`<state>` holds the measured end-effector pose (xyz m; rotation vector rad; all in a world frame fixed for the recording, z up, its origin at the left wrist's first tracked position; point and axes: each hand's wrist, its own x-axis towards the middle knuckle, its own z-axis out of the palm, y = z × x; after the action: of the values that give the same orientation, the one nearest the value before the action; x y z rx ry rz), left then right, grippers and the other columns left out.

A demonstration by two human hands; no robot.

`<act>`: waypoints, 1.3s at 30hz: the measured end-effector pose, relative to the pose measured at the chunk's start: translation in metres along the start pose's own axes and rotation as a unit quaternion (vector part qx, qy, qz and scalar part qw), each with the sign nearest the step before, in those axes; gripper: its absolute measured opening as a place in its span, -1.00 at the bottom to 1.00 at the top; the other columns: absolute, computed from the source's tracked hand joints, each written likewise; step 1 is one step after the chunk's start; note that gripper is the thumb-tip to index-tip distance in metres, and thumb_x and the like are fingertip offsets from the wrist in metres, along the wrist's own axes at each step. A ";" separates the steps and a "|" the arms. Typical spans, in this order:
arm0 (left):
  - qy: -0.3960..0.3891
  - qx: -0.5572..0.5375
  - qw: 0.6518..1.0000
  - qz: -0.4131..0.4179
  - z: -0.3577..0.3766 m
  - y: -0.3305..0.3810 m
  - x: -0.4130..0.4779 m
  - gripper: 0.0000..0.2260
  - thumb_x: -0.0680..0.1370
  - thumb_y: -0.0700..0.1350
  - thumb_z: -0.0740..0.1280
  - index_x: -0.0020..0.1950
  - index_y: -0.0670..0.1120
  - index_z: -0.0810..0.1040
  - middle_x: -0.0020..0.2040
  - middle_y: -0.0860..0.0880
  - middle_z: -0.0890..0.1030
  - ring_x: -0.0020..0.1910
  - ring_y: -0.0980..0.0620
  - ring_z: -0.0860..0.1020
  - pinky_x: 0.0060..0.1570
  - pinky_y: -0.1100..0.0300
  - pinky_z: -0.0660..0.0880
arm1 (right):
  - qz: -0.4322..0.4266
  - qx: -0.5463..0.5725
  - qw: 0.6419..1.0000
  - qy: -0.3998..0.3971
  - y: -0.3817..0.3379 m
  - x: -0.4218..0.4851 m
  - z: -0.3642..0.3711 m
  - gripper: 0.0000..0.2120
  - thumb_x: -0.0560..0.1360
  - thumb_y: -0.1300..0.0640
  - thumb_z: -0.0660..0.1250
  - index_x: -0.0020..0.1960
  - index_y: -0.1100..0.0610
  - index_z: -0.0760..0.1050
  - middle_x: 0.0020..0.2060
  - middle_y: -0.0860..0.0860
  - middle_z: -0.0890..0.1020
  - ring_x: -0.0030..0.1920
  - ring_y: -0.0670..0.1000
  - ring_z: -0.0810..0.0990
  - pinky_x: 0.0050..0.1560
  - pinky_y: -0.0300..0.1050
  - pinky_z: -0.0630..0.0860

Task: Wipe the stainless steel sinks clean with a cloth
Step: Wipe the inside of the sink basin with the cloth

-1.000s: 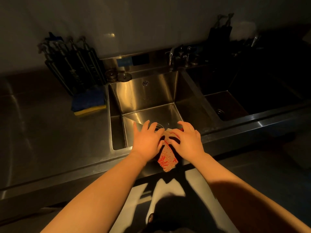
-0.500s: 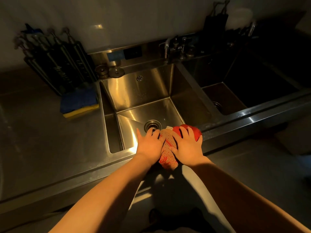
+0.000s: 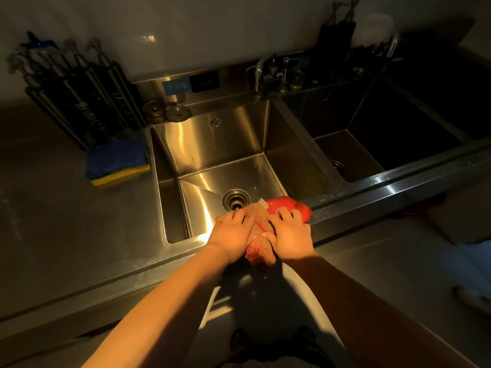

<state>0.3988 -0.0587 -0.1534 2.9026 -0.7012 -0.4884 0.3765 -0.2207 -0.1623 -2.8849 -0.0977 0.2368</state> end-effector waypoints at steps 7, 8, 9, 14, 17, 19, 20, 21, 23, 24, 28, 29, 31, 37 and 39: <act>-0.030 -0.035 0.999 0.024 -0.008 -0.010 0.007 -0.43 0.53 0.11 0.27 0.48 -0.01 0.20 0.47 -0.04 0.22 0.36 -0.12 0.23 0.35 -0.01 0.27 | -0.030 -0.006 1.000 0.001 -0.002 0.000 -0.009 -0.63 0.57 -0.07 0.17 0.35 -0.02 0.35 0.23 0.01 0.41 0.20 0.08 0.30 0.06 -0.02 0.37; -0.026 -0.033 0.999 0.021 -0.008 -0.006 0.009 -0.44 0.53 0.08 0.28 0.48 -0.02 0.20 0.46 -0.05 0.24 0.35 -0.12 0.25 0.33 -0.01 0.28 | -0.032 -0.009 0.999 0.002 -0.003 0.000 -0.009 -0.65 0.58 -0.05 0.15 0.34 -0.02 0.36 0.23 0.01 0.42 0.19 0.08 0.30 0.06 -0.03 0.36; -0.024 -0.029 0.999 0.020 -0.009 -0.003 0.011 -0.45 0.54 0.06 0.28 0.48 -0.02 0.21 0.45 -0.05 0.26 0.34 -0.12 0.27 0.32 -0.01 0.29 | -0.034 -0.010 0.999 0.003 -0.003 -0.001 -0.009 -0.67 0.58 -0.04 0.14 0.33 -0.03 0.37 0.23 0.01 0.42 0.19 0.08 0.31 0.06 -0.04 0.35; -0.017 -0.015 1.000 0.016 -0.014 0.010 0.015 -0.51 0.57 -0.06 0.23 0.48 -0.01 0.20 0.43 -0.04 0.30 0.26 -0.15 0.33 0.25 -0.01 0.38 | -0.056 -0.004 0.998 0.002 -0.001 -0.002 -0.014 -0.69 0.60 0.04 0.12 0.33 0.00 0.38 0.21 0.02 0.43 0.19 0.07 0.32 0.12 -0.03 0.36; -0.007 -0.022 1.000 0.009 -0.018 0.016 0.014 -0.53 0.57 -0.10 0.23 0.47 0.00 0.21 0.39 -0.06 0.34 0.23 -0.15 0.36 0.21 -0.02 0.40 | -0.066 -0.012 0.998 0.021 0.001 0.002 -0.019 -0.67 0.60 0.07 0.12 0.36 -0.01 0.33 0.22 0.02 0.43 0.21 0.07 0.34 0.17 -0.02 0.35; 0.004 -0.034 0.999 -0.001 -0.024 0.020 0.016 -0.57 0.57 -0.10 0.24 0.43 -0.02 0.25 0.35 -0.08 0.39 0.23 -0.15 0.37 0.19 -0.01 0.41 | -0.070 -0.012 0.997 0.035 0.003 0.007 -0.024 -0.67 0.60 0.06 0.14 0.36 0.00 0.34 0.23 0.04 0.43 0.22 0.07 0.35 0.18 -0.03 0.36; 0.010 -0.033 0.999 -0.005 -0.028 0.022 0.018 -0.58 0.56 -0.10 0.25 0.41 -0.02 0.26 0.32 -0.09 0.41 0.24 -0.14 0.37 0.17 -0.01 0.42 | -0.069 -0.008 0.997 0.040 0.005 0.009 -0.028 -0.67 0.59 0.05 0.16 0.35 0.01 0.34 0.23 0.05 0.43 0.22 0.08 0.36 0.16 -0.03 0.37; 0.017 -0.029 0.999 -0.008 -0.032 0.025 0.019 -0.58 0.56 -0.10 0.25 0.41 -0.01 0.26 0.31 -0.09 0.42 0.25 -0.14 0.37 0.16 -0.02 0.44 | -0.068 -0.002 0.997 0.043 0.008 0.011 -0.032 -0.66 0.58 0.06 0.18 0.34 0.02 0.34 0.22 0.07 0.44 0.20 0.10 0.36 0.13 -0.02 0.39; 0.032 -0.021 0.999 -0.011 -0.040 0.032 0.023 -0.55 0.56 -0.09 0.25 0.42 0.00 0.23 0.31 -0.08 0.41 0.25 -0.14 0.36 0.13 -0.06 0.46 | -0.069 0.012 0.996 0.049 0.015 0.015 -0.041 -0.62 0.56 0.06 0.22 0.36 0.02 0.32 0.19 0.09 0.44 0.18 0.11 0.37 0.08 0.02 0.41; 0.042 -0.016 0.999 -0.013 -0.045 0.036 0.026 -0.55 0.56 -0.09 0.25 0.43 0.00 0.22 0.31 -0.07 0.41 0.25 -0.13 0.36 0.12 -0.06 0.46 | -0.071 0.018 0.996 0.055 0.020 0.017 -0.046 -0.61 0.55 0.05 0.23 0.37 0.01 0.31 0.18 0.09 0.44 0.18 0.12 0.37 0.07 0.03 0.41; 0.079 0.016 0.997 -0.017 -0.062 0.054 0.042 -0.55 0.57 -0.08 0.24 0.43 0.00 0.21 0.26 -0.06 0.42 0.20 -0.12 0.38 0.01 0.03 0.45 | -0.065 0.063 0.993 0.078 0.041 0.025 -0.065 -0.65 0.57 0.04 0.20 0.35 -0.03 0.34 0.17 0.06 0.43 0.19 0.10 0.34 0.11 0.07 0.40; 0.082 0.023 0.996 -0.019 -0.066 0.060 0.047 -0.55 0.57 -0.08 0.24 0.43 0.00 0.20 0.25 -0.06 0.42 0.19 -0.12 0.38 -0.02 0.03 0.44 | -0.062 0.069 0.992 0.082 0.047 0.027 -0.069 -0.66 0.57 0.04 0.20 0.33 -0.03 0.35 0.18 0.05 0.43 0.20 0.09 0.33 0.13 0.08 0.39; 0.084 0.041 0.995 -0.020 -0.073 0.072 0.058 -0.54 0.57 -0.08 0.24 0.43 0.01 0.19 0.24 -0.06 0.42 0.18 -0.13 0.38 -0.07 0.05 0.43 | -0.056 0.073 0.992 0.088 0.061 0.032 -0.078 -0.69 0.56 0.04 0.20 0.30 -0.01 0.38 0.20 0.04 0.42 0.23 0.09 0.31 0.16 0.09 0.36; 0.109 0.077 0.991 -0.019 -0.087 0.109 0.092 -0.50 0.55 -0.05 0.29 0.44 0.05 0.17 0.26 -0.06 0.41 0.21 -0.12 0.38 -0.10 0.08 0.45 | -0.047 0.077 0.988 0.123 0.108 0.044 -0.101 -0.73 0.55 0.03 0.20 0.24 0.00 0.42 0.19 0.05 0.42 0.23 0.09 0.30 0.11 0.08 0.33; 0.116 0.086 0.989 -0.018 -0.089 0.123 0.105 -0.48 0.54 -0.04 0.30 0.44 0.06 0.16 0.27 -0.06 0.41 0.21 -0.11 0.37 -0.13 0.09 0.44 | -0.048 0.079 0.987 0.134 0.127 0.047 -0.107 -0.74 0.55 0.02 0.20 0.23 0.00 0.42 0.17 0.06 0.41 0.22 0.09 0.30 0.10 0.09 0.33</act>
<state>0.4642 -0.2131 -0.0765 3.0657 -0.6889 -0.0915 0.4468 -0.3649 -0.0988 -2.7155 -0.1594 -0.1557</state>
